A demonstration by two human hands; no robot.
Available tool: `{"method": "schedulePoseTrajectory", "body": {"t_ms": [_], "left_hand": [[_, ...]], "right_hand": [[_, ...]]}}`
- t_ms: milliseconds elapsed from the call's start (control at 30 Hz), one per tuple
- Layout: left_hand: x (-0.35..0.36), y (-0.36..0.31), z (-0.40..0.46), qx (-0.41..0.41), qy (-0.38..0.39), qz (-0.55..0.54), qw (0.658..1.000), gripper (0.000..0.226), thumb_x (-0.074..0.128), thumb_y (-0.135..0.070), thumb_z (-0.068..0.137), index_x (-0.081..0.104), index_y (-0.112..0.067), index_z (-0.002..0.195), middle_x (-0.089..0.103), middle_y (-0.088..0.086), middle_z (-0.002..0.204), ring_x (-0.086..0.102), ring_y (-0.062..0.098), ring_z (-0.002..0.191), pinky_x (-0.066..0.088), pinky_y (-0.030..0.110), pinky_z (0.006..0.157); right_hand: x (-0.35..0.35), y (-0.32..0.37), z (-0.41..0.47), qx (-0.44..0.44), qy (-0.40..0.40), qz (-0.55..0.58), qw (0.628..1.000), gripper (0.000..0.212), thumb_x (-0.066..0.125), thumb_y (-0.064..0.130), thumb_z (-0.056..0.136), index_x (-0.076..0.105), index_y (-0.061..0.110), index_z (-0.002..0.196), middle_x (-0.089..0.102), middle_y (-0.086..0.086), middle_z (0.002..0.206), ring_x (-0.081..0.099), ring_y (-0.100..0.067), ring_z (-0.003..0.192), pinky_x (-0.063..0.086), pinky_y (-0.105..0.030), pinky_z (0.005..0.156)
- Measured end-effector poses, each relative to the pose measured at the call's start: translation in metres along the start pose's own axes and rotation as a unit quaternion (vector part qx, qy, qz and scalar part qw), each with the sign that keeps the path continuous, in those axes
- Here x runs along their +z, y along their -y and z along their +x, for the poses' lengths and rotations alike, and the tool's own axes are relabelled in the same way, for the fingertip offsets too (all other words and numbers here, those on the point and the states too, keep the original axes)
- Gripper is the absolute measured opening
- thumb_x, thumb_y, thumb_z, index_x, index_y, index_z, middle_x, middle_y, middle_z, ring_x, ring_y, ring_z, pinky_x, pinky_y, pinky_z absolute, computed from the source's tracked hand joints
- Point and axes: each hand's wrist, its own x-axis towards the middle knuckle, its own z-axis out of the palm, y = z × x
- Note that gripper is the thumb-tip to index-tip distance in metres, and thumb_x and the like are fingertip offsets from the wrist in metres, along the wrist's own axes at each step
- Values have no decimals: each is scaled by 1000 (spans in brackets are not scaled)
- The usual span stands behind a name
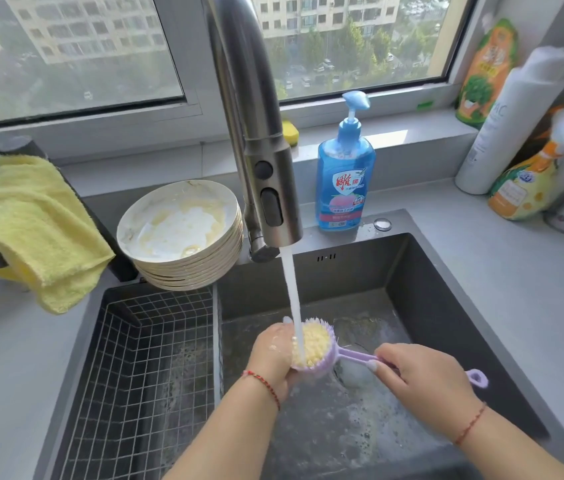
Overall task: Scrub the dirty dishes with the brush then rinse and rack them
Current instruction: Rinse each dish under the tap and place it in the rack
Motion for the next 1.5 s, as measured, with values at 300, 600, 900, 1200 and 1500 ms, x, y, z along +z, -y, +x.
{"method": "schedulePoseTrajectory", "body": {"t_ms": [300,600,900,1200,1500], "left_hand": [[-4,19,-4,-119,3,-184,976,22,50,-23,102,63,-4,101,67,15,73,60,24,55,52,28,47],[34,11,-11,-112,48,-96,988,20,47,-7,96,56,-9,78,51,9,68,45,18,54,41,22,48],[91,-2,-23,-72,116,-121,983,16,53,-16,99,65,-7,102,64,11,94,63,21,78,55,32,65],[145,-17,-24,-51,153,-67,985,15,52,-13,100,65,-7,96,65,9,89,66,20,78,58,32,73],[195,-47,-17,-21,209,-45,977,18,46,-6,101,62,-9,107,63,6,86,62,13,70,55,25,59]], "right_hand": [[-2,0,-4,28,71,10,997,37,21,54,99,44,30,84,51,7,66,52,-10,63,41,-28,60],[2,-11,-9,127,73,153,977,37,29,46,100,53,25,80,57,3,67,49,-12,58,34,-27,53],[6,-23,-19,162,22,167,972,14,40,33,100,50,25,95,55,7,81,57,-13,71,53,-32,66],[-6,-46,-21,207,-44,75,974,13,48,31,97,54,21,99,45,6,90,47,-11,79,38,-18,59],[-10,-93,-6,255,-167,120,945,13,59,22,91,65,14,99,59,-4,92,53,-22,88,49,-32,75]]}}
